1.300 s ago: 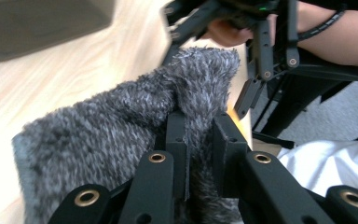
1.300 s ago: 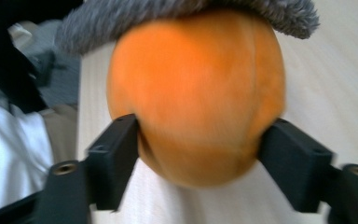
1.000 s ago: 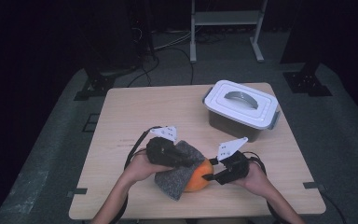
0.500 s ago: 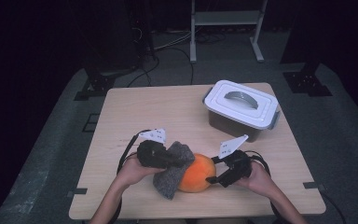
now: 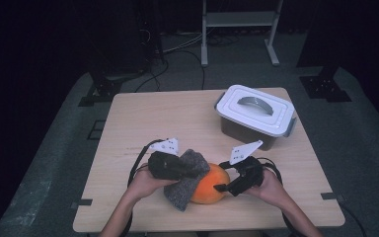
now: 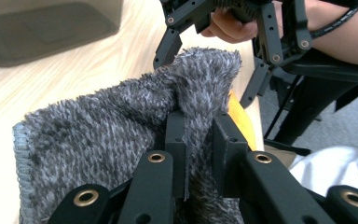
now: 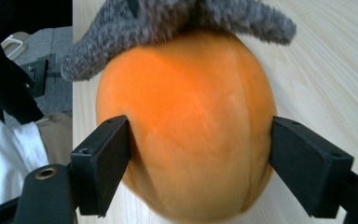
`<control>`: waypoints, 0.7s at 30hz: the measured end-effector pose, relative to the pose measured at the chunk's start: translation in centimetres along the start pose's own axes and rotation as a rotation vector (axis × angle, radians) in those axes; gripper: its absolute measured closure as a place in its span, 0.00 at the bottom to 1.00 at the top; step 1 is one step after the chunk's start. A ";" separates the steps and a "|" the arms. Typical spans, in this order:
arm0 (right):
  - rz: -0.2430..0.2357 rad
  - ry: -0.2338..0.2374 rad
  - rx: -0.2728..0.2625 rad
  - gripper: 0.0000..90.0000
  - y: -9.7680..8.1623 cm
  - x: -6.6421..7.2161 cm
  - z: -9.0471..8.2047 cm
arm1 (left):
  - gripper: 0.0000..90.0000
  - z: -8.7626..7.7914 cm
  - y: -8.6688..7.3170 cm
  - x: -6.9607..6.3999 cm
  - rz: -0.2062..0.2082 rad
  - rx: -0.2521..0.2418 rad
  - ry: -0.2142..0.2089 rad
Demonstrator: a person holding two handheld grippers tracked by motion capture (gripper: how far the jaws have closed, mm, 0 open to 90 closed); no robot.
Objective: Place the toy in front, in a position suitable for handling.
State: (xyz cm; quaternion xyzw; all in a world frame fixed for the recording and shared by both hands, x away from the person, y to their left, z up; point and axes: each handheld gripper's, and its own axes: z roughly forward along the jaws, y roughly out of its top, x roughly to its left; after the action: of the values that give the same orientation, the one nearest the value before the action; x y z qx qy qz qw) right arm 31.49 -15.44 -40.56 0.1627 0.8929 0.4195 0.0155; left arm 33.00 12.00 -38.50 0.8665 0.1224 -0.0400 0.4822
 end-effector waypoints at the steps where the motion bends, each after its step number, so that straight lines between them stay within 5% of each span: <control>1: -0.004 -0.005 -0.001 0.27 -0.1 0.1 0.1 | 0.87 0.0 -0.2 0.0 -0.002 -0.015 0.003; 9: -0.072 -0.022 -0.006 0.53 -1.1 0.2 -0.4 | 0.87 0.2 -1.3 -0.6 0.003 -0.104 0.024; 13: -0.073 -0.014 -0.006 0.54 -1.6 0.0 -0.7 | 0.87 -0.4 -2.1 -1.0 0.029 -0.118 0.062; 18: -0.053 0.004 -0.009 0.54 -2.4 -0.5 -1.1 | 0.87 -0.9 -3.8 -0.1 -0.037 -0.145 0.042; 20: -0.039 0.020 -0.009 0.48 -2.3 -0.7 -1.1 | 0.87 -0.9 -3.7 -0.1 -0.033 -0.148 0.059; 21: -0.017 0.030 -0.016 0.37 -1.7 -0.8 -1.1 | 0.87 -0.9 -3.6 -0.1 -0.038 -0.157 0.063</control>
State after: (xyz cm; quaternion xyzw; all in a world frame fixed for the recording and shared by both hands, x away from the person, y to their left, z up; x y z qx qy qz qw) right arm 31.55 -17.51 -41.25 0.1486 0.8911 0.4287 0.0070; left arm 32.01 14.54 -40.97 0.8244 0.1565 -0.0119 0.5438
